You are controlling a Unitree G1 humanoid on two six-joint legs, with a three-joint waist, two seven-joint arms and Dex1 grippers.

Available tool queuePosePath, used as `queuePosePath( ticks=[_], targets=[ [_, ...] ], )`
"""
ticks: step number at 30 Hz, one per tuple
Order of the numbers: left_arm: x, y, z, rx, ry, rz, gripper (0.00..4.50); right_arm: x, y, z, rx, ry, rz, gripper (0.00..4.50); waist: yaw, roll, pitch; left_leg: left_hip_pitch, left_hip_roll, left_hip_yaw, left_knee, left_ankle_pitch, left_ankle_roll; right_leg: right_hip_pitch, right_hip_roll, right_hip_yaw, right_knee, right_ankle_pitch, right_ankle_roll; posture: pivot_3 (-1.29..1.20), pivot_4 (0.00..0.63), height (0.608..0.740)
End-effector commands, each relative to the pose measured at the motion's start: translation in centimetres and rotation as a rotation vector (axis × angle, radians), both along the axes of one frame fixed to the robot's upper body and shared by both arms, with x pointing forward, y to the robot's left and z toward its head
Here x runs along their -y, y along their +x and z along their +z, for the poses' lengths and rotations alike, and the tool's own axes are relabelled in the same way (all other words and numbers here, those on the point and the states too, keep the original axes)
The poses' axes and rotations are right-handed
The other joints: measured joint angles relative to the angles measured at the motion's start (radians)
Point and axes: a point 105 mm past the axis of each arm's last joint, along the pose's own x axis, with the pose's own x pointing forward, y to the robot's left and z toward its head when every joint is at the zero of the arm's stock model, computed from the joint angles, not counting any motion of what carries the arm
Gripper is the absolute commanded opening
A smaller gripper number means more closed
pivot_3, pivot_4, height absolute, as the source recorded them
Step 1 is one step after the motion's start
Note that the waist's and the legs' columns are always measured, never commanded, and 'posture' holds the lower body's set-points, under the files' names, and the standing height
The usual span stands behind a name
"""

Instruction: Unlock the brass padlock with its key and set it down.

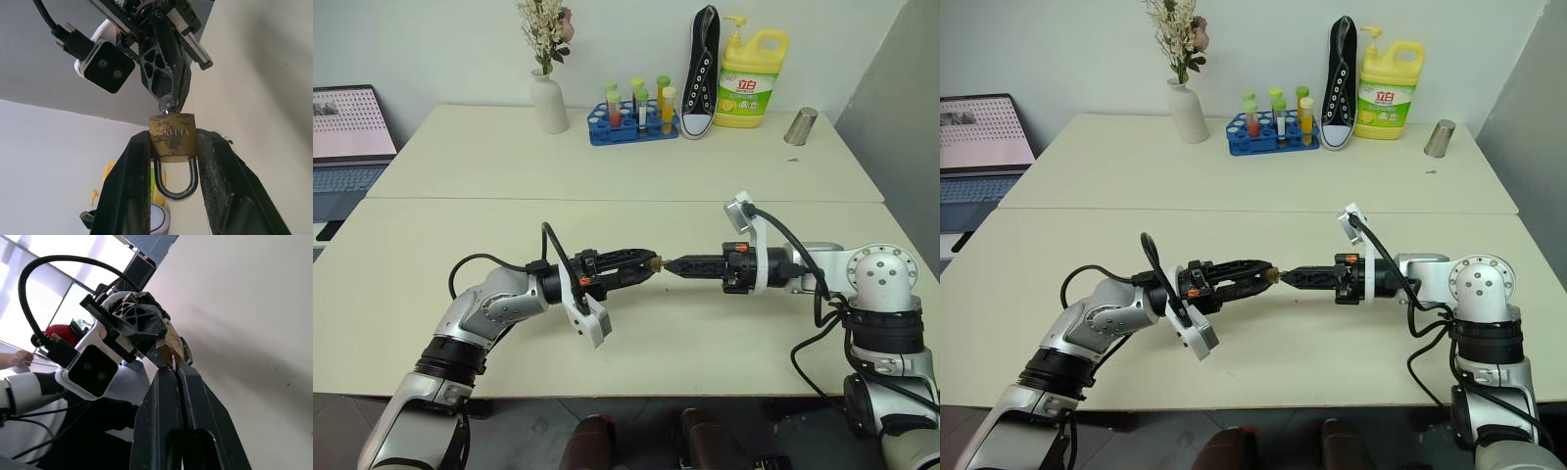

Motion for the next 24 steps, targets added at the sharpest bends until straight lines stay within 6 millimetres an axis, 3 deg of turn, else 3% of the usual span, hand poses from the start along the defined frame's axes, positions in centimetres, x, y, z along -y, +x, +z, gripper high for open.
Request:
queuePosePath(
  ticks=[1, 11, 15, 20, 24],
  targets=[
    [0.4, -1.0, 0.3, 0.051, 0.015, -0.043, 0.95, 0.4, 0.4, 2.1, 0.021, 0.054, -0.014, 0.0, 0.0, 0.0, 0.0, 0.0, 0.0, 0.0, 0.0, 0.0, 0.0, 0.0, 0.0, 0.0, 0.0, 0.0, 0.0, 0.0, 0.15, 0.74],
    [0.1, -1.0, 0.3, 0.047, 0.013, -0.028, 0.95, -0.4, 0.0, 2.7, 0.089, 0.042, -0.01, 0.0, -0.001, 0.0, 0.0, -0.001, 0.0, 0.0, -0.001, 0.0, 0.0, -0.001, 0.0, 0.0, 0.0, 0.0, 0.0, 0.0, 0.15, 0.74],
    [0.0, -0.9, 0.3, 0.04, 0.003, -0.017, 0.95, -0.4, -0.4, 2.1, 0.2, -0.026, -0.041, 0.91, -0.001, 0.0, 0.0, -0.001, 0.0, 0.0, -0.001, 0.0, 0.0, -0.001, 0.0, 0.0, 0.0, 0.0, 0.0, 0.0, 0.15, 0.74],
    [0.0, -0.9, 0.4, 0.035, -0.004, -0.011, 0.95, 0.4, -2.3, 1.1, 0.397, -0.132, 0.011, 2.7, 0.003, 0.0, 0.0, -0.002, -0.001, -0.001, -0.001, 0.0, 0.0, -0.001, -0.001, -0.001, -0.001, 0.0, 0.0, 0.0, 0.15, 0.74],
    [-0.1, -0.8, 0.5, 0.032, -0.008, -0.006, 0.95, 0.6, -2.0, 0.1, 0.5, -0.176, -0.017, 4.23, -0.002, 0.0, 0.0, -0.001, 0.0, 0.0, -0.001, 0.0, 0.0, -0.001, -0.001, -0.001, -0.001, -0.002, 0.003, 0.0, 0.15, 0.74]
  ],
)
